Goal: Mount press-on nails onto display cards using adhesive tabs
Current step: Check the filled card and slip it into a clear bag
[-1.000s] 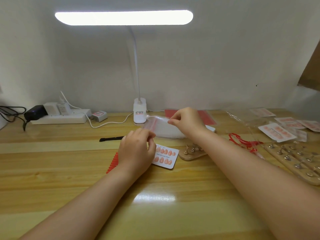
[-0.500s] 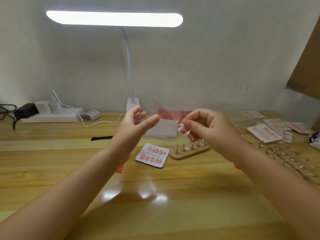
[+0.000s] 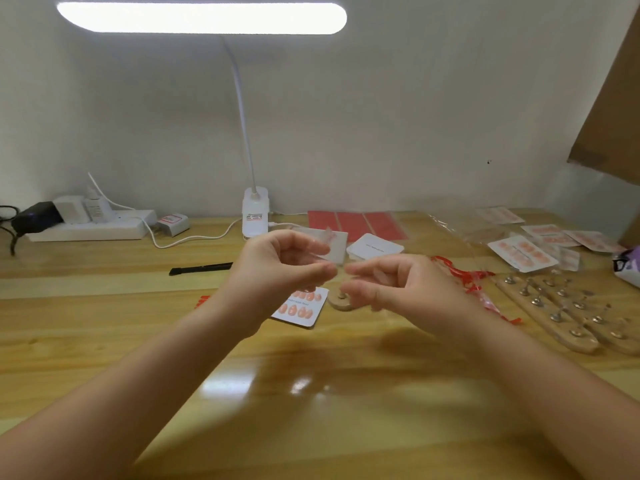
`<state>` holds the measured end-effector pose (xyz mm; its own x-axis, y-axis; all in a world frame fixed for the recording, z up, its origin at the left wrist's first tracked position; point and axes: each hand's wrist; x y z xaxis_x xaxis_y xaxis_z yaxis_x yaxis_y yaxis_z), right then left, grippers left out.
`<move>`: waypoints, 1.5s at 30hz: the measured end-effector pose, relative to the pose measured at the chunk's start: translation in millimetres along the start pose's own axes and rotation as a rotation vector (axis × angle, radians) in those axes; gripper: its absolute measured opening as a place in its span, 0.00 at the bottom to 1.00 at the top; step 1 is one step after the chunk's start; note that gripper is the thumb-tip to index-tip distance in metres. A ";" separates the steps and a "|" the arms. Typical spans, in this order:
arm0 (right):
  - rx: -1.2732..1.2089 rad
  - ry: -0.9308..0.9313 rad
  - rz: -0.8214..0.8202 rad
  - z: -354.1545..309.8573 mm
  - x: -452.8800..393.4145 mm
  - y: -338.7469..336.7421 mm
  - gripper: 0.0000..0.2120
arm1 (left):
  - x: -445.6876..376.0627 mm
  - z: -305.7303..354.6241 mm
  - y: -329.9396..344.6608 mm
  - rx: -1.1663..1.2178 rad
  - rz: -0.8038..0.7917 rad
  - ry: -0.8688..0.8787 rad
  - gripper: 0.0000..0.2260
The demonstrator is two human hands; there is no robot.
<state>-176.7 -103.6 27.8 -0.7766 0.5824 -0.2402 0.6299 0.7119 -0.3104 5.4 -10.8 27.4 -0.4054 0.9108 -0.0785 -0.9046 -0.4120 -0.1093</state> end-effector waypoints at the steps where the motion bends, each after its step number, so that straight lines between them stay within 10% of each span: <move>1: 0.017 0.015 -0.037 0.0 -0.2 1.7 0.15 | 1.3 -0.3 1.9 -0.007 0.004 0.001 0.19; 18: 0.036 0.001 0.156 2.6 -1.5 1.9 0.10 | 5.0 7.5 -0.9 -0.093 0.063 0.102 0.09; 27: 0.254 -0.159 0.253 0.5 1.5 6.9 0.08 | 7.7 11.8 -5.5 -0.237 -0.254 0.094 0.07; 41: 0.551 -0.365 0.111 -8.2 1.6 -9.0 0.36 | 12.7 21.1 -1.8 -0.231 -0.243 0.010 0.11; 45: 1.113 -0.532 0.208 -4.4 4.8 -1.5 0.50 | 11.4 21.5 0.6 -0.065 -0.152 -0.123 0.10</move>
<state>-181.3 -100.2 31.2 -0.7346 0.2284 -0.6390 0.5924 -0.2433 -0.7680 -2.6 -0.1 47.6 -0.2814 0.9573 0.0655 -0.9478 -0.2667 -0.1749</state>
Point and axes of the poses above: each hand's wrist, its own x-axis away from the middle knuckle, its own y-axis out of the palm, z = x × y, and after that the axes turned 9 degrees about -y, right-handed
